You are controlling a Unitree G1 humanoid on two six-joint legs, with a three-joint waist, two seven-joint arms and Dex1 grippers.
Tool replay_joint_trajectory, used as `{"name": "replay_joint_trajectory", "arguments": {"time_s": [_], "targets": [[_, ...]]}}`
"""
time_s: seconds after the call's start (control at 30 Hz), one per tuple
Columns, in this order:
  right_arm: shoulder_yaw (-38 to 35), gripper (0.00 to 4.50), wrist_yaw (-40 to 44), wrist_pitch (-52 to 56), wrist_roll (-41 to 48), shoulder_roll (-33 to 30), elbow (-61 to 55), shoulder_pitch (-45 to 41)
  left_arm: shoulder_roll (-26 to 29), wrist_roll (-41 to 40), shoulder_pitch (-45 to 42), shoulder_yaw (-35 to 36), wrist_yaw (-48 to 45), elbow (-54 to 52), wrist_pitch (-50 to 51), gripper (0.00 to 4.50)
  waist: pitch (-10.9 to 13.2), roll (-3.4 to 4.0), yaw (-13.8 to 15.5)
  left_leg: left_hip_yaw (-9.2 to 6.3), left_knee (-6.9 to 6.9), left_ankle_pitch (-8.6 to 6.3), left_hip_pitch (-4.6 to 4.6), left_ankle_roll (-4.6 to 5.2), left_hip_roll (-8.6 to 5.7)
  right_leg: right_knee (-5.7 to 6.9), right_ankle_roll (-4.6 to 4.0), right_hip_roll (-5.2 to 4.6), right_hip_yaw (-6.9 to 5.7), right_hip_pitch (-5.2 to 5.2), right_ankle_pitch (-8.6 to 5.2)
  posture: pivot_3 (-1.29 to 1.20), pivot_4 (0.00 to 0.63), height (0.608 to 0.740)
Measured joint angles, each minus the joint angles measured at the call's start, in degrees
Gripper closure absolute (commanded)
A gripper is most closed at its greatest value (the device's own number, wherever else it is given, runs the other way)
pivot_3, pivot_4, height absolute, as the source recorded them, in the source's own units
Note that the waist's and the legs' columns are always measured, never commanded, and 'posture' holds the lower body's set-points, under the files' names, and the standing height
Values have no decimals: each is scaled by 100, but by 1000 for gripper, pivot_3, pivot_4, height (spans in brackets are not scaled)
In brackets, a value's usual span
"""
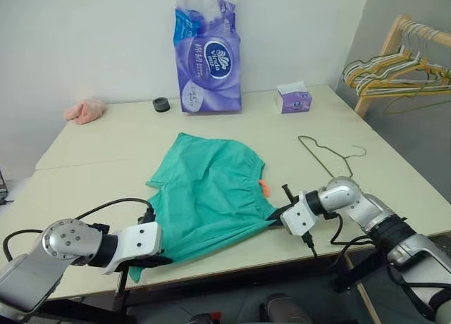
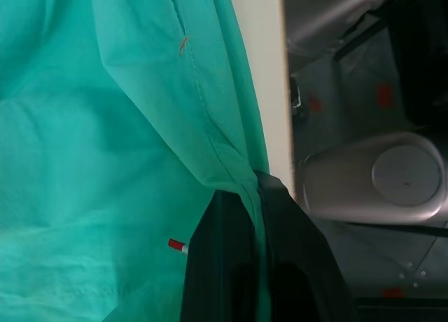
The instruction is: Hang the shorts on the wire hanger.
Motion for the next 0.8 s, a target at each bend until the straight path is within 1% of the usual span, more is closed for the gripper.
{"name": "replay_joint_trajectory", "arguments": {"time_s": [0.07, 0.13, 0.2, 0.33, 0.47, 0.67, 0.7, 0.73, 0.8], "targets": [[-7, 4453, 167, 393, 124, -150, -381, 193, -28, -8, 59, -3, 43, -48, 17, 4500, 9, 1, 53, -1, -9, -1, 28, -1, 3, -21, -1, 2, -2, 34, -1, -190, 15, 740], [-15, 4453, 320, 767, 222, -281, -717, 325, -45, -8, 77, -11, 89, -65, 18, 4500, 24, 6, 81, 3, -10, -2, 40, -3, 2, -28, -1, 2, 2, 47, -2, -193, 15, 740], [-17, 4453, 577, 1198, 337, -534, -1144, 406, -133, -8, 64, -56, 101, -73, 9, 4500, 31, 13, 94, 12, -9, -5, 41, -7, 1, -31, 0, 0, 8, 49, -2, -197, 15, 740], [-117, 4453, 815, 1695, 471, -790, -1685, 513, -177, -6, 66, -207, 100, -109, -15, 4500, 41, -3, 92, 11, -9, -8, 48, -12, 3, -32, 1, 1, 6, 53, -2, -205, 17, 740], [-141, 4453, 1004, 2210, 693, -880, -2051, 731, -189, -5, 225, -312, 92, -156, -15, 4500, 62, -7, 86, 13, -9, -9, 49, -15, 4, -32, 1, 0, 7, 54, -3, -205, 17, 740], [-185, 4453, 1059, 2547, 771, -877, -2321, 778, -187, 11, 358, -331, 75, -194, -4, 4500, 94, -24, 88, 13, -9, -11, 50, -17, 5, -32, 1, 1, 6, 53, -3, -203, 18, 740], [-185, 3982, 1106, 2639, 809, -879, -2385, 786, -187, 3, 399, -339, 70, -211, 42, 4036, 99, -28, 89, 13, -9, -11, 50, -18, 5, -33, 1, 1, 6, 53, -3, -201, 18, 740], [-189, 3783, 1181, 2732, 824, -918, -2470, 810, -170, -5, 451, -339, 53, -212, 158, 3856, 102, -29, 90, 13, -9, -13, 49, -21, 5, -33, 3, 1, 6, 53, -5, -201, 18, 740], [-221, 3092, 1282, 2898, 853, -1010, -2513, 848, -128, -27, 497, -338, 4, -184, 359, 3225, 113, -35, 93, 13, -9, -15, 49, -24, 5, -34, 5, 1, 6, 52, -6, -200, 19, 740]]}}
